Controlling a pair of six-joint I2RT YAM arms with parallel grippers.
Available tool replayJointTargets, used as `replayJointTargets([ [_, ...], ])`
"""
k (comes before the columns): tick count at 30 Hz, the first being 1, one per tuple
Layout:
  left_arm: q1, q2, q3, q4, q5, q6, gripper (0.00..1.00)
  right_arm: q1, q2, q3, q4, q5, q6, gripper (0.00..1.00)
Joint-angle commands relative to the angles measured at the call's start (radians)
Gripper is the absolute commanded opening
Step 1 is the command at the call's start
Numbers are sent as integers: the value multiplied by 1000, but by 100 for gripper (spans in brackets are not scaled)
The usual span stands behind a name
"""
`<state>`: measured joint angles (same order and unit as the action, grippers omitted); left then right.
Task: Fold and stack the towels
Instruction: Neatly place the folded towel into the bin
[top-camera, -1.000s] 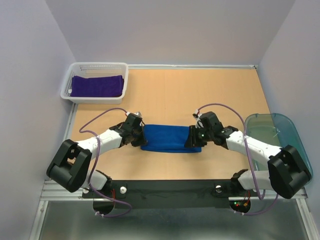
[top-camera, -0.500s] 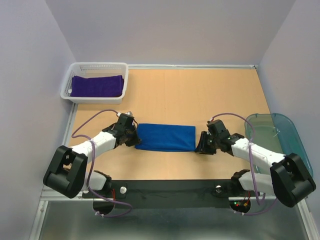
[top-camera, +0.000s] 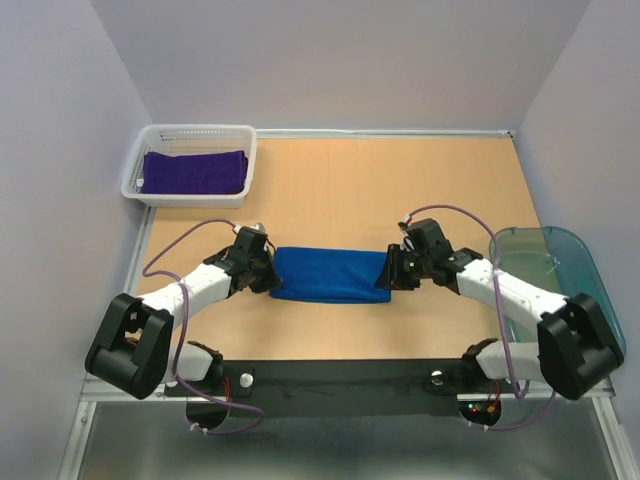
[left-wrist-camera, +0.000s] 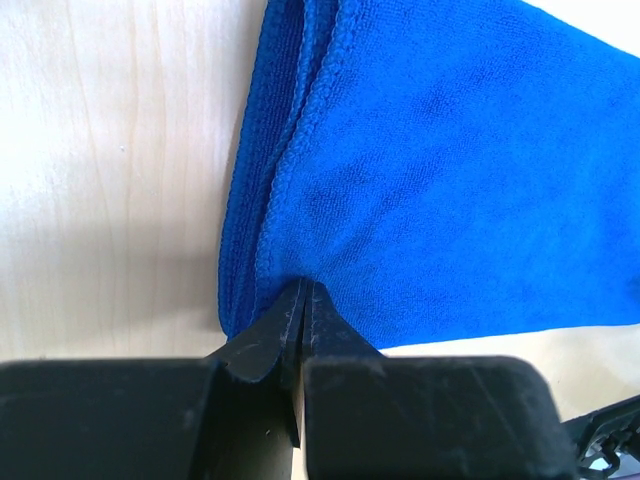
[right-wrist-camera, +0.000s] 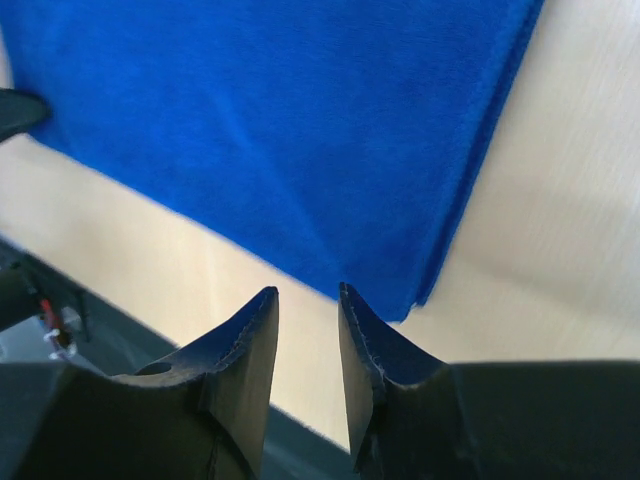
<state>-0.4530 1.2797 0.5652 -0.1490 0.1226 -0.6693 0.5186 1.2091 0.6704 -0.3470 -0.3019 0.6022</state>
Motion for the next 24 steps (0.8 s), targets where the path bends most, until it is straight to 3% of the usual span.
replayJointTargets([
  [1, 5, -11, -2, -17, -11, 10, 10, 8, 114, -38, 55, -5, -16, 36],
  [5, 22, -45, -14, -26, -12, 11, 9, 1, 161, -103, 51, 130, 4, 34],
  [9, 56, -97, -45, -29, -6, 8, 9, -86, 139, -166, 22, 216, 19, 32],
  [16, 57, -112, -85, 6, 83, -19, 9, -199, 135, -105, -35, 355, -53, 32],
  [19, 56, -123, -76, 17, 121, -26, 11, -204, 147, -49, -44, 309, -122, 33],
  [23, 46, -191, -33, 0, 130, -41, 22, -203, 113, 23, -66, 166, -177, 37],
  [24, 30, -219, -24, -3, 129, -55, 34, -203, 100, 38, -69, 150, -180, 38],
])
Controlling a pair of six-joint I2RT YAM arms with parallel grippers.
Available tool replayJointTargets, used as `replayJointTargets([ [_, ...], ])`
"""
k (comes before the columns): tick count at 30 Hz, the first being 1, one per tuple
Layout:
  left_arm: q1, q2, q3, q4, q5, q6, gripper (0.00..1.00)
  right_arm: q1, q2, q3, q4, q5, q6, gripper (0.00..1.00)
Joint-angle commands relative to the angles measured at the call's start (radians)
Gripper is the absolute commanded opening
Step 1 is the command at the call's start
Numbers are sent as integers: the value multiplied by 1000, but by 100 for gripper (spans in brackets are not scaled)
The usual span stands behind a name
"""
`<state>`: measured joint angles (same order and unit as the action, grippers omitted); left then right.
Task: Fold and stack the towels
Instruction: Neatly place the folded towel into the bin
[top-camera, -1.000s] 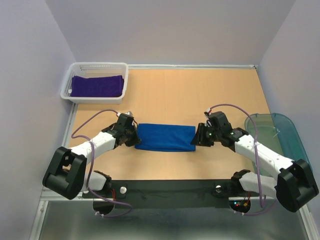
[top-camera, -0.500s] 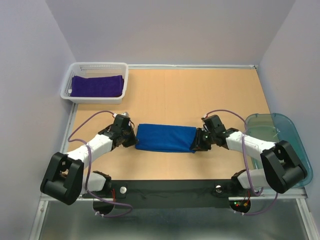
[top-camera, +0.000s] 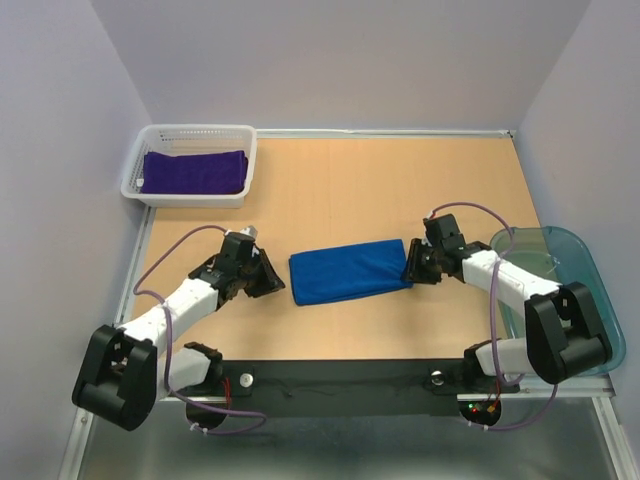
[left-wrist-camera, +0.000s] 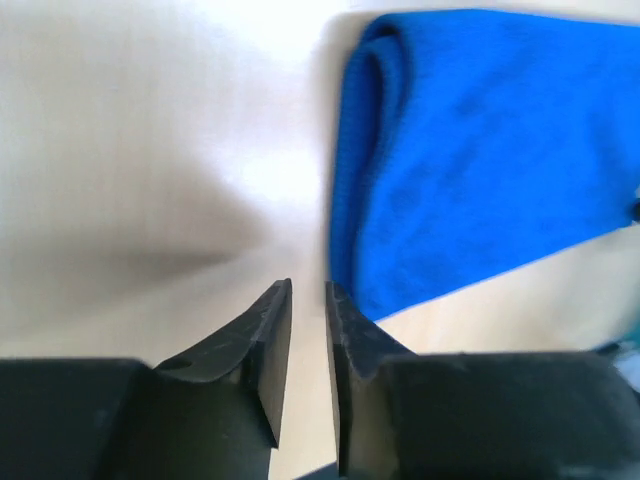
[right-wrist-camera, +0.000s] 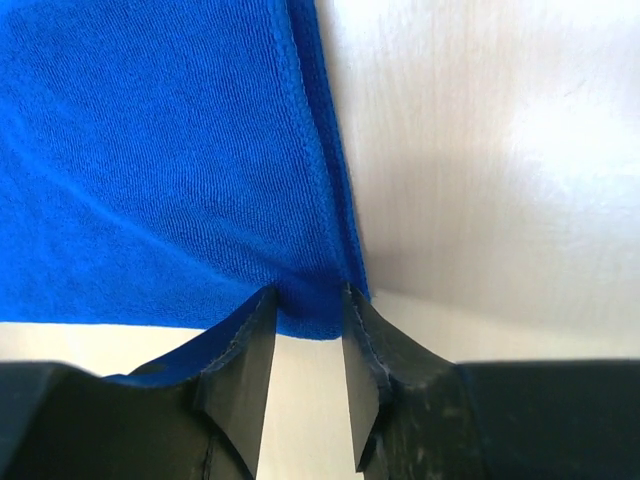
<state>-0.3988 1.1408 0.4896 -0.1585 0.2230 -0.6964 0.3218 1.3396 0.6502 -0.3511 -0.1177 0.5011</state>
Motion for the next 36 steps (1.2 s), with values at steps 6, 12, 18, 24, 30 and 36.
replayJointTargets([
  [6, -188, -69, 159, 4, -31, -90, 50, -6, -79, 133, -71, -47, -87, 38],
  [12, -279, 102, 214, 45, -53, -58, 43, -6, 35, 201, -58, -26, -104, 29],
  [18, -290, 204, 202, 45, -57, -22, 29, -7, 156, 194, 11, -39, -110, 26],
  [24, -287, 232, 118, 11, -65, -35, 19, -33, 236, 175, 24, 113, -122, 22],
  [30, -267, 212, 55, -15, -94, -45, 13, -121, 231, 167, 17, 233, -142, 24],
  [36, -261, 178, 98, -30, -106, -23, 18, -119, 175, 178, -2, 145, -210, 28],
])
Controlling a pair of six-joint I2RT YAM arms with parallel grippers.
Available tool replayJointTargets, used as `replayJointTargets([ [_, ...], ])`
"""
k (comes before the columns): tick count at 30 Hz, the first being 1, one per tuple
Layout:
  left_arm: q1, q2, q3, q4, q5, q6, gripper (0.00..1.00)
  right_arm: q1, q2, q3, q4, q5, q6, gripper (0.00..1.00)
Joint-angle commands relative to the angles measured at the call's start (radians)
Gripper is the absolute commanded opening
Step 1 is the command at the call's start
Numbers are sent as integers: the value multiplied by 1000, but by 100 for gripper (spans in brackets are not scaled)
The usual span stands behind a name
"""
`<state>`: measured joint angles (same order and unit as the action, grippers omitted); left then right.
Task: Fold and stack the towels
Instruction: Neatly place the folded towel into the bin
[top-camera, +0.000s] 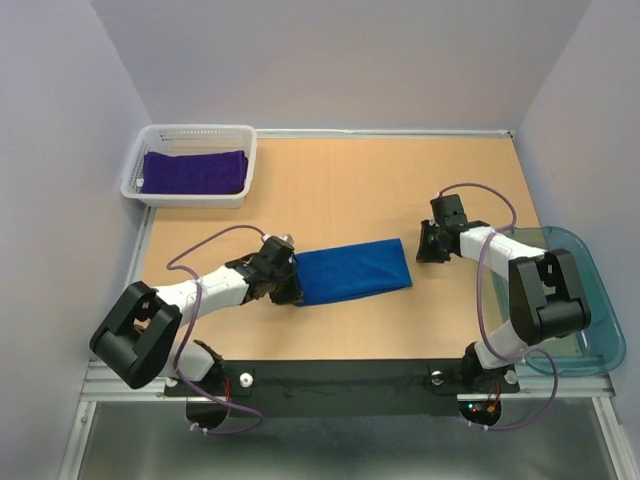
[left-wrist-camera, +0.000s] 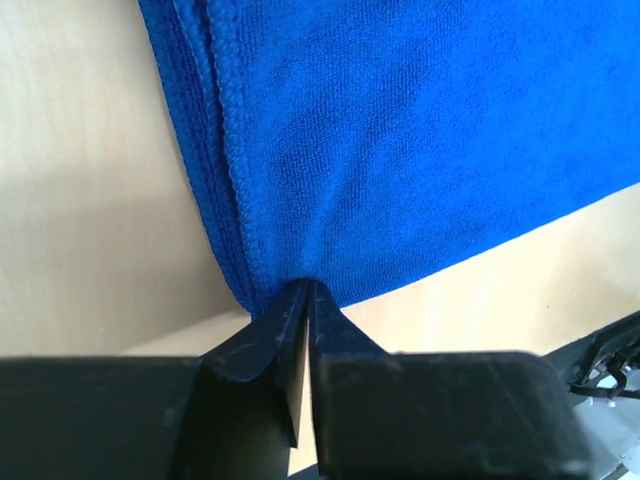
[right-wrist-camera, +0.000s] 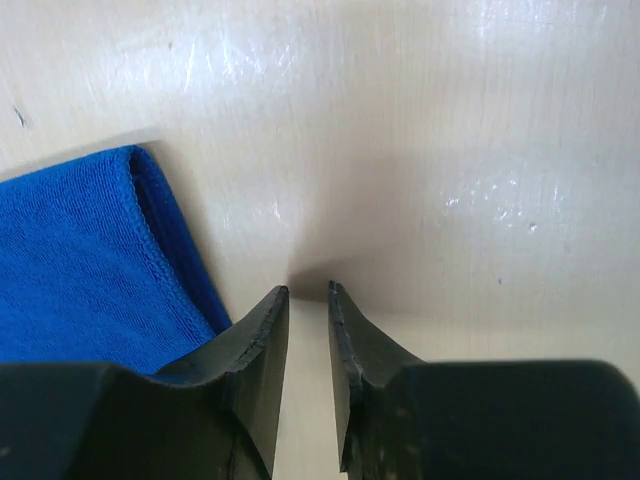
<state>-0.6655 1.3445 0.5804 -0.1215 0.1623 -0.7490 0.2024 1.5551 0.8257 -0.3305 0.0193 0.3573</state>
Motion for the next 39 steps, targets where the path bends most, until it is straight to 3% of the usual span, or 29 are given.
replayJointTargets([
  [1, 6, -28, 18, -67, -37, 31, 22, 2, -56, 4, -24, -2, -79, 29],
  [9, 4, -113, 162, -104, -32, 22, 63, 89, -213, 72, -81, -101, -147, 39],
  [15, 88, -156, 230, -176, -81, 56, 84, 371, -219, 144, -99, -56, -152, 54],
  [20, 277, -200, 193, -202, -67, 169, 98, 610, -101, 234, -99, 11, -132, 67],
  [25, 461, -242, 162, -222, -109, 267, 99, 790, 103, 386, -99, 63, -130, 74],
  [30, 601, -275, 101, -159, -89, 309, 99, 885, 258, 512, -101, 134, -113, 74],
  [39, 627, -303, 26, -66, -125, 313, 98, 937, 431, 650, -119, 169, -84, 60],
])
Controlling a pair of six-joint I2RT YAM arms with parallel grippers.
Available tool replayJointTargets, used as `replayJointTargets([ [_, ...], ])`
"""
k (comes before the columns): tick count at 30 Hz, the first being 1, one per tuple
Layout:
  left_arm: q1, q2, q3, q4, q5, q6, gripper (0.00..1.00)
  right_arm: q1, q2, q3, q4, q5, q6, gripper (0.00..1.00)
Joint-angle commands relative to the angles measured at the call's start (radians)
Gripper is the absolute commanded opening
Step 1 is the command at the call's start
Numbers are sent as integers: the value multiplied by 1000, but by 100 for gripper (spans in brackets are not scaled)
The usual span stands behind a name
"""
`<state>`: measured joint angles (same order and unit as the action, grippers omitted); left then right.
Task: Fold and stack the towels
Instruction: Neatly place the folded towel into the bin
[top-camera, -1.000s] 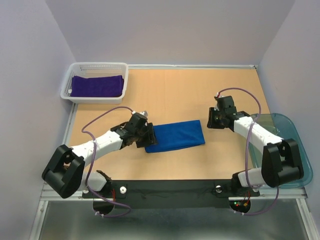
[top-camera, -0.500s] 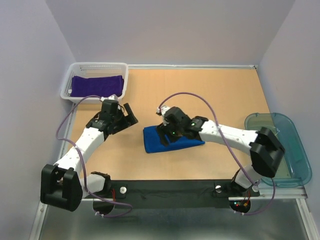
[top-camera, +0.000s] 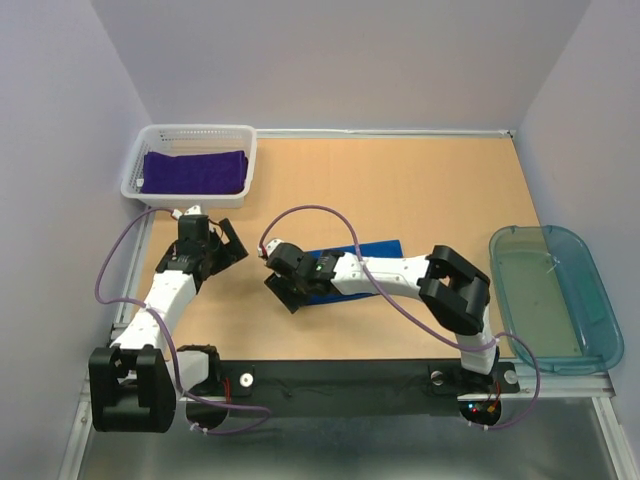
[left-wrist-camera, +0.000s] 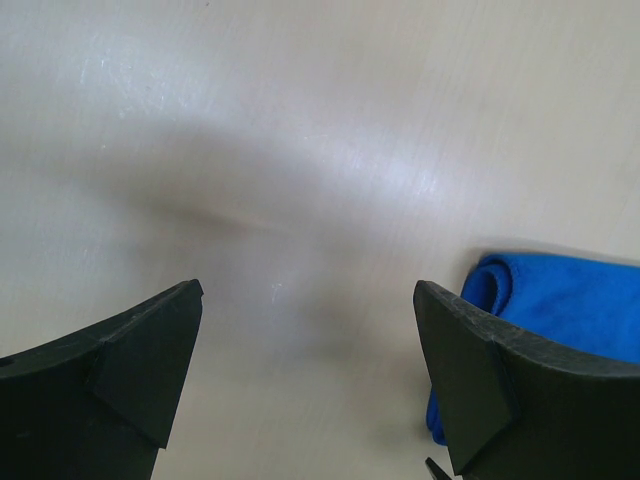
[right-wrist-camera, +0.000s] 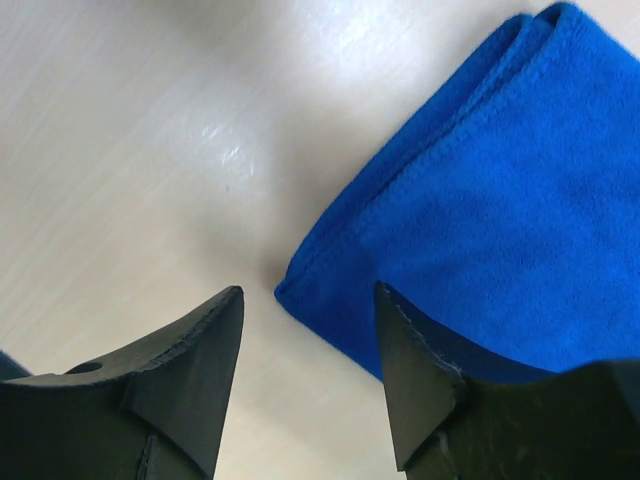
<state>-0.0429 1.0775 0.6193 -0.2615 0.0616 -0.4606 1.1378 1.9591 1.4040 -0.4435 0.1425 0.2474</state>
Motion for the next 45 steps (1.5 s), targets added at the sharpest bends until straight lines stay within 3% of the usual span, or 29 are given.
replayJointTargets([
  [1, 6, -34, -13, 77, -23, 23, 98, 2, 40, 76, -8, 43, 29, 60],
  [12, 8, -7, -16, 96, 30, 37, 98, 22, 152, 24, -50, 150, 69, 56],
  [13, 8, -5, -18, 97, 41, 37, 98, 20, 155, 12, -55, 151, 69, 43],
  [15, 8, 5, -20, 103, 58, 37, 98, 22, 156, 3, -57, 169, 73, 31],
  [16, 8, 10, -20, 107, 76, 39, 98, 22, 153, -5, -58, 178, 79, 19],
  [19, 8, 39, -21, 111, 104, 45, 98, 22, 132, -2, -57, 196, 84, 0],
  [25, -11, 93, -38, 148, 243, -15, 98, 13, 17, -36, 41, 155, 62, 1],
  [32, -121, 114, -110, 280, 345, -203, 98, -36, -138, -189, 299, 59, 110, 0],
  [37, -228, 130, -167, 386, 357, -349, 98, -59, -170, -243, 385, 31, 161, 1],
  [45, -308, 156, -217, 507, 299, -475, 98, -62, -215, -312, 477, 11, 187, 0],
])
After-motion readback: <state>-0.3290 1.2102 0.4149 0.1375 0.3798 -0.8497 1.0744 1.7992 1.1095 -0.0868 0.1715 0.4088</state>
